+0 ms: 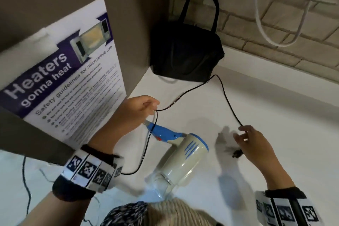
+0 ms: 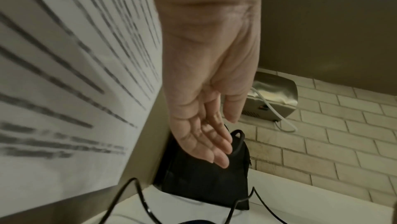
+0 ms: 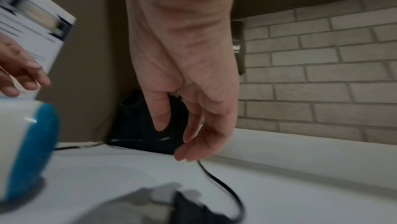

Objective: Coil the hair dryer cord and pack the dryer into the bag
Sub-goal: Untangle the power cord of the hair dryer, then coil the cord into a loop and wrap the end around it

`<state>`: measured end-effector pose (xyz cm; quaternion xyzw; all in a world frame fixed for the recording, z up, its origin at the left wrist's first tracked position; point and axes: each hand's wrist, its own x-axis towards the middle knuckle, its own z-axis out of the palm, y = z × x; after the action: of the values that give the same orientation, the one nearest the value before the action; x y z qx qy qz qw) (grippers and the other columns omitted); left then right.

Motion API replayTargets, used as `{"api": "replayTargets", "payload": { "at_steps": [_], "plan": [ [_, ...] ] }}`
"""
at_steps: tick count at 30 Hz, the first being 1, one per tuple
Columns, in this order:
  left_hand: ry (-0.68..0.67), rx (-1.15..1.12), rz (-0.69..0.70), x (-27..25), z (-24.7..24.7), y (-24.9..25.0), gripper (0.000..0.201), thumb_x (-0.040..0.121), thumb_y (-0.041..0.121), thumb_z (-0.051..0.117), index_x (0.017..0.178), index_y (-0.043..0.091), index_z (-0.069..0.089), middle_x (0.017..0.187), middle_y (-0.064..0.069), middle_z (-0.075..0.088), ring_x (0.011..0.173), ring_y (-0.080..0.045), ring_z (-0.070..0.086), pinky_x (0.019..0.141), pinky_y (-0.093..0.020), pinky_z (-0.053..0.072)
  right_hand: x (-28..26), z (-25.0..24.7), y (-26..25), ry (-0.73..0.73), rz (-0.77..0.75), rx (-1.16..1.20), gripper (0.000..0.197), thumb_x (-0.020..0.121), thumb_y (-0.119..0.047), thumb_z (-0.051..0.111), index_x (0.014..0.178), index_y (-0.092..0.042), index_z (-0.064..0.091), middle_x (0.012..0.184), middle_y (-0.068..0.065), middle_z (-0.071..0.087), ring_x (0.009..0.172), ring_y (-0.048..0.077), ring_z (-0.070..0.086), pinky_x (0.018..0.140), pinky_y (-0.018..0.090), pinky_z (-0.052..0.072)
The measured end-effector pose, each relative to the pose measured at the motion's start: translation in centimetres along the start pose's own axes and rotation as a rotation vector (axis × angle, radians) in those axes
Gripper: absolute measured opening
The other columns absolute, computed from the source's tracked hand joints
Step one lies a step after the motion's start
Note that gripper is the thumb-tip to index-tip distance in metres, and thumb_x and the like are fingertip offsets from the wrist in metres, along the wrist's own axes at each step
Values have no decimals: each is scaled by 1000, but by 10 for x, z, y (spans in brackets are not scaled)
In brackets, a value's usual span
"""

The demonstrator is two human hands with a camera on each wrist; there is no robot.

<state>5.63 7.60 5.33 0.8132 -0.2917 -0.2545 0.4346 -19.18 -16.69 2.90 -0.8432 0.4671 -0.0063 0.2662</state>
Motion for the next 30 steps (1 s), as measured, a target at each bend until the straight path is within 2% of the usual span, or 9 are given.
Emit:
{"api": "replayTargets", "payload": {
  "at_steps": [3,6,9,13,19,22,24,27,30],
  "plan": [
    [43,92,-7,-30,-5,-14,33,87,47,47,99,25,69,89,9,72,86,-10,69,81,-33,53,-8,12,-42,-63,-169,3,26,91,-33,55,115,-23,55,104,2,62,71,15,62,66,29,48],
    [100,175,-44,-47,-1,-32,21,95,29,49,97,21,68,89,1,71,84,-15,66,78,-36,53,-19,25,-96,-175,-421,-54,28,92,-30,55,119,-22,55,109,4,58,84,13,60,77,28,46],
    [82,335,-68,-51,5,-42,25,95,29,47,90,14,67,83,-6,69,78,-21,63,73,-40,51,-29,44,-145,-356,-598,-174,35,92,-29,53,126,-22,49,116,7,54,103,22,57,88,36,48],
    [84,268,-90,-51,4,-44,24,95,32,48,83,22,67,78,0,71,72,-17,66,72,-43,53,-29,68,-180,-519,-768,-404,42,88,-24,52,129,-27,43,111,11,51,102,31,52,80,36,42],
    [72,259,-42,-51,5,-38,32,89,45,41,77,25,64,72,2,69,69,-17,66,70,-47,53,-18,81,-193,-644,-813,-634,40,91,-15,43,131,-20,46,118,12,49,105,32,50,83,38,38],
    [33,235,-56,-50,6,-26,33,89,42,41,78,23,66,71,4,69,73,-16,66,74,-43,53,-14,78,-196,-655,-844,-561,34,88,-5,44,120,-14,52,93,1,50,88,25,47,71,33,36],
    [-11,205,-61,-50,9,-14,34,96,33,44,77,19,68,72,4,70,73,-16,68,72,-32,51,-12,75,-196,-620,-860,-545,34,87,-6,50,120,-13,52,85,-3,44,81,20,43,67,31,32],
    [-159,91,-155,-50,14,-4,37,97,34,45,77,16,72,77,2,75,67,-11,71,60,-19,46,-5,72,-193,-540,-825,-486,45,78,-14,63,120,-18,46,89,5,55,81,25,53,62,31,36],
    [-389,72,-241,-53,26,-6,37,96,39,46,96,10,69,90,-5,75,73,-15,72,64,-25,53,2,61,-190,-468,-732,-461,57,72,-17,71,119,-20,38,90,9,54,79,29,54,62,32,40]
  ]
}}
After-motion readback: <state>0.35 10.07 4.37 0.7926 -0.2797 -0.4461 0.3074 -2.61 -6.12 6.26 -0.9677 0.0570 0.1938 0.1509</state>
